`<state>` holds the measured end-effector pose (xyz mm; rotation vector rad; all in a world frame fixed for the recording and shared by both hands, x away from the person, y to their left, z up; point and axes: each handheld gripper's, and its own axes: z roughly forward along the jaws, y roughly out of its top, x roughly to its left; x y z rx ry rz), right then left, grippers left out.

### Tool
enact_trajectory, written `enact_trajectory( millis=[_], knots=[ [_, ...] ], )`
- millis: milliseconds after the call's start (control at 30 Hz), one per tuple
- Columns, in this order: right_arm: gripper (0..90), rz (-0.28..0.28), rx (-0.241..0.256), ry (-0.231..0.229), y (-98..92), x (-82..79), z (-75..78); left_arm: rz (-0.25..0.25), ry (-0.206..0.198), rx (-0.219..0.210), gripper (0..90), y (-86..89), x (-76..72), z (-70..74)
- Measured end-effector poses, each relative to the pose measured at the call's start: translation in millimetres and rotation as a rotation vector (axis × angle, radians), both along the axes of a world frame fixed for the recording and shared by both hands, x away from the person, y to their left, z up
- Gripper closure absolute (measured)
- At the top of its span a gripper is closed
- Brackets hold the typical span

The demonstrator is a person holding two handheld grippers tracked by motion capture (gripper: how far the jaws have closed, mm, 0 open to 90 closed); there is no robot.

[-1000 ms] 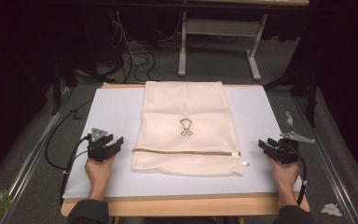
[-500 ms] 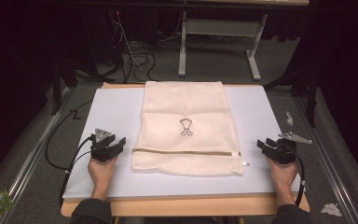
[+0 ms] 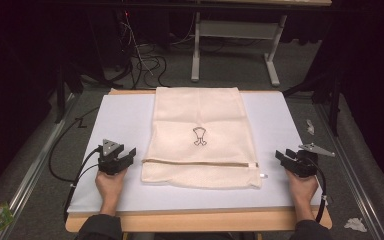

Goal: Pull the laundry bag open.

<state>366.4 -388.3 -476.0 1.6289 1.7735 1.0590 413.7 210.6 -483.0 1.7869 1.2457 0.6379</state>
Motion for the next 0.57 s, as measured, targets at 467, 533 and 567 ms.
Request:
enact_trajectory(
  millis=[467, 533, 567],
  knots=[
    [49.1, -0.013, 0.007, -0.004, -0.4, -0.7, -0.5, -0.006, 0.013, 0.002, 45.4, -0.4, 0.6, -0.7],
    [48.9, -0.013, 0.007, -0.004, -0.4, -0.7, -0.5, -0.003, 0.020, -0.001, 45.4, -0.2, 1.4, -0.9],
    [48.6, -0.013, 0.007, -0.004, -0.4, -0.7, -0.5, -0.001, 0.022, -0.001, 45.2, -0.2, 1.5, -0.9]
  ],
)
